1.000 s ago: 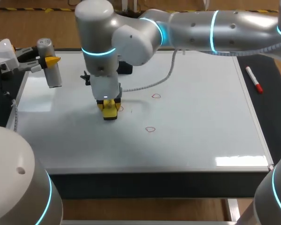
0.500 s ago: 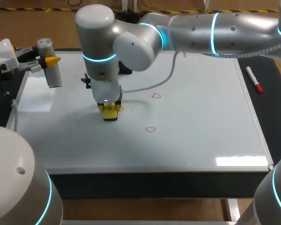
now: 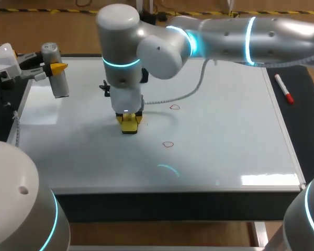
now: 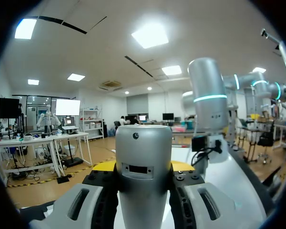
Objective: Pick up the inspection probe, press it on each red-marked spot on the whiteboard one by one, put down the probe, pick up the eraser, and wipe off all the red marks.
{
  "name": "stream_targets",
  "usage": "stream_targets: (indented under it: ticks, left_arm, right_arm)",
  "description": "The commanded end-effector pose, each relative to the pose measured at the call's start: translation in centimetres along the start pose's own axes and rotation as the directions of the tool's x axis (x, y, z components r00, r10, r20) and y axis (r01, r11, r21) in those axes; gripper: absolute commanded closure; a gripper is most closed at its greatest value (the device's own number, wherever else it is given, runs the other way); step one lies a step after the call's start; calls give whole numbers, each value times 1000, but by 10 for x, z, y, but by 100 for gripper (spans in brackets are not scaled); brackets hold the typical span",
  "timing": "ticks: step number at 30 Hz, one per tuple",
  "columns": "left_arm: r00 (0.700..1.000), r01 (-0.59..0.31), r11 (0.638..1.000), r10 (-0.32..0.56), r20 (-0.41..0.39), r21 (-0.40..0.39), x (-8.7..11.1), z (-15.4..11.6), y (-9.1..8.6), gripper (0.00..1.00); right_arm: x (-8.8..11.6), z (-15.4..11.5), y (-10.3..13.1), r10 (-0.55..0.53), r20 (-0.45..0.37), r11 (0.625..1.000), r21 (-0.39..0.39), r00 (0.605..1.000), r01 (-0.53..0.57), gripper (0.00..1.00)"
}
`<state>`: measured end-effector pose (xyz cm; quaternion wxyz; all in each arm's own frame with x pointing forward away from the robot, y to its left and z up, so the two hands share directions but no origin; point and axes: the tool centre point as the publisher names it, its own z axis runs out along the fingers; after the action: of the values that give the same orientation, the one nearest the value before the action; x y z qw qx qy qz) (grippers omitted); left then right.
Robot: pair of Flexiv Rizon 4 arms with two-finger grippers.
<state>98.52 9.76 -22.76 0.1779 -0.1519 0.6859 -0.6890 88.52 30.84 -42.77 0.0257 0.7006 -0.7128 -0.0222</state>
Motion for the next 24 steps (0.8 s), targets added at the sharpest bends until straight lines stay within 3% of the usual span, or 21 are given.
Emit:
stream_targets:
  ticks: [1,24]
  left_arm:
    - [1000,-1,1000,1,1,0,0,0,-1,100]
    - [1000,-1,1000,1,1,0,0,0,-1,100]
  right_arm:
    - [16,5,-5,6,11,1000,5,1000,-6,100]
    - [56,-2,-18,54,-3,998,35,999,-54,100]
